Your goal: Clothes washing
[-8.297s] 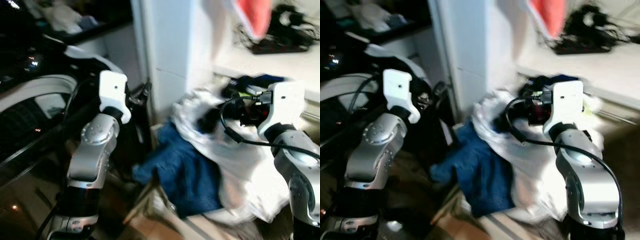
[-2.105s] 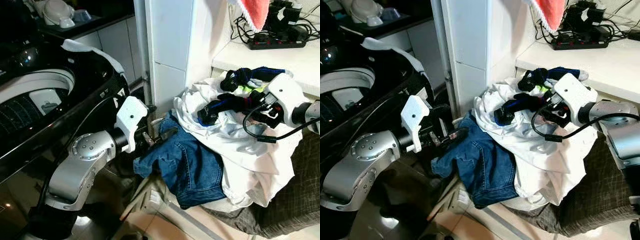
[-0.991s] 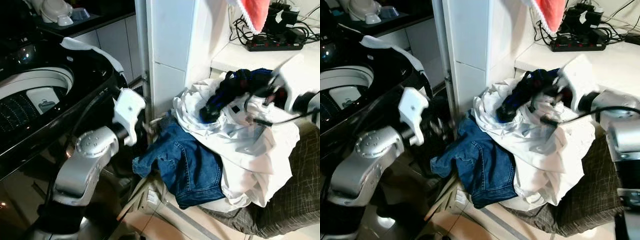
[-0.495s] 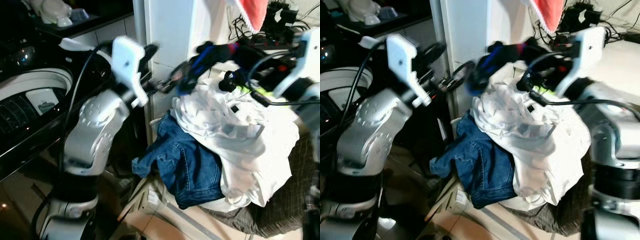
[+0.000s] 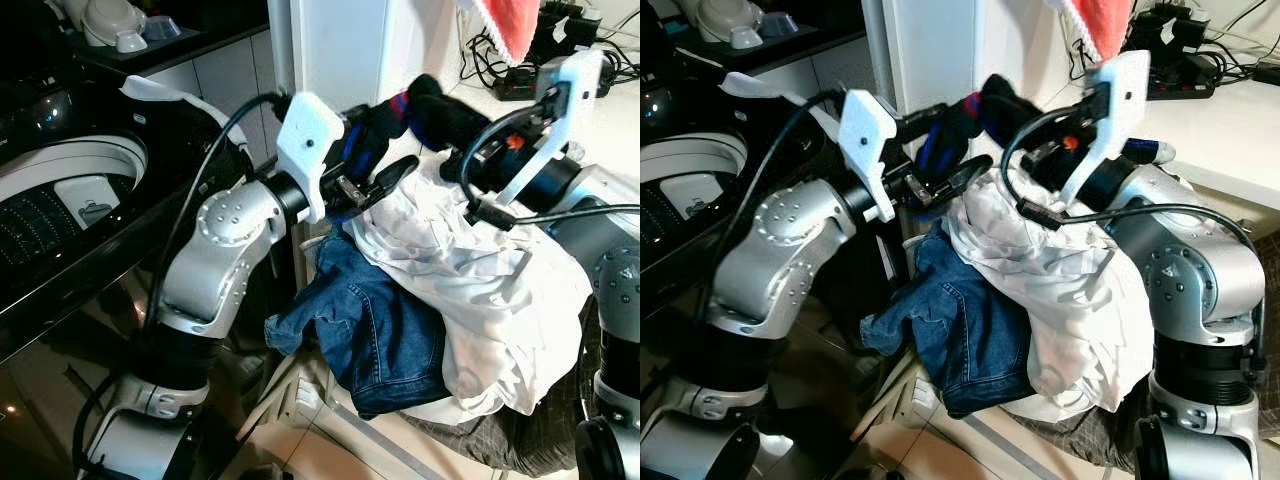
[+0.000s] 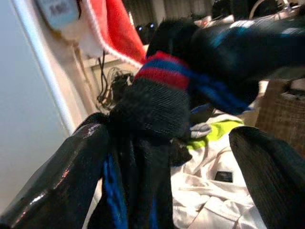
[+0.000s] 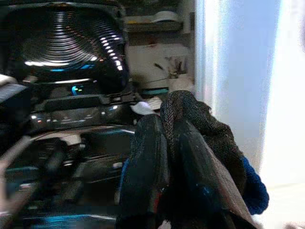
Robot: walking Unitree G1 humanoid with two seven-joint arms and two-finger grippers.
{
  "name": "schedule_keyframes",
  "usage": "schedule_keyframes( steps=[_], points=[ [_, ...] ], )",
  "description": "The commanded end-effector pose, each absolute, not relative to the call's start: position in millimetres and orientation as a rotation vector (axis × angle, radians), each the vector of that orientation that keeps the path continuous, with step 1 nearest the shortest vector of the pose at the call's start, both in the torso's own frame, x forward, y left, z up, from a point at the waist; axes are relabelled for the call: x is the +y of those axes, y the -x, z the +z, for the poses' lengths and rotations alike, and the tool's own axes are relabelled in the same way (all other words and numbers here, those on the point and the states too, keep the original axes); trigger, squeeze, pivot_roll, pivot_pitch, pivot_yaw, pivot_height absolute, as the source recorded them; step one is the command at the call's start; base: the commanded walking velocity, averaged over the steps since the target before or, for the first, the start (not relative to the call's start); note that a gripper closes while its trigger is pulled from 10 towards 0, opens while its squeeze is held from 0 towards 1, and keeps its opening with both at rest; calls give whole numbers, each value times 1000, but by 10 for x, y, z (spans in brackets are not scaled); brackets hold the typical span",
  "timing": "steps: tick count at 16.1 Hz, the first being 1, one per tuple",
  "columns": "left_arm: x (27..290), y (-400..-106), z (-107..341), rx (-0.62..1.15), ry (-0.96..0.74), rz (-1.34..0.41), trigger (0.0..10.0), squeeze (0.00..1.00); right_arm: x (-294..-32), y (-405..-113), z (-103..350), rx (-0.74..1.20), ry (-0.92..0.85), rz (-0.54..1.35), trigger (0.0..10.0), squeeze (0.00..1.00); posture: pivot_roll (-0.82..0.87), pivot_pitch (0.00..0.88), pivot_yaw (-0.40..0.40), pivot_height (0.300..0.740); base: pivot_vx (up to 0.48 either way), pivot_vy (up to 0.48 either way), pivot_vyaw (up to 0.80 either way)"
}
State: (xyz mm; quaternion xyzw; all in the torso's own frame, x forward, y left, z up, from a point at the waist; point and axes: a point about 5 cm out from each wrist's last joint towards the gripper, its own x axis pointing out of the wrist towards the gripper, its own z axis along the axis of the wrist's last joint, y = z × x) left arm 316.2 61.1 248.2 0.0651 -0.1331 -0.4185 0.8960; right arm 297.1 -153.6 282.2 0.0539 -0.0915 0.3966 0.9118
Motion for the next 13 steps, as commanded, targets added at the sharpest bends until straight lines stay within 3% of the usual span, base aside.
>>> schedule_keyframes(
  steps=[1, 2, 3, 4, 5, 13],
  points=[
    [657, -3206, 2476, -274, -146, -831, 10000, 0, -1484, -2913, 2858, -197, -98, 863, 0, 0, -23, 0, 78, 740, 0, 0, 0],
    [679, -3222, 2494, -284, -133, -820, 10000, 0, -1482, -2906, 2854, -192, -97, 861, 0, 0, -23, 0, 78, 740, 0, 0, 0],
    [702, -3242, 2514, -290, -120, -802, 4588, 0, -1484, -2904, 2854, -190, -97, 859, 0, 0, -22, 0, 80, 740, 0, 0, 0],
    [716, -3255, 2520, -291, -120, -787, 3412, 0, -1486, -2903, 2856, -191, -98, 858, 0, 0, -22, 0, 81, 740, 0, 0, 0],
    [748, -3282, 2522, -292, -117, -757, 0, 0, -1492, -2901, 2857, -190, -97, 857, 0, 0, -23, 0, 82, 740, 0, 0, 0],
    [727, -3271, 2538, -329, -92, -796, 0, 0, -1529, -2900, 2835, -183, -90, 836, 0, 0, -22, 0, 89, 740, 0, 0, 0]
  ],
)
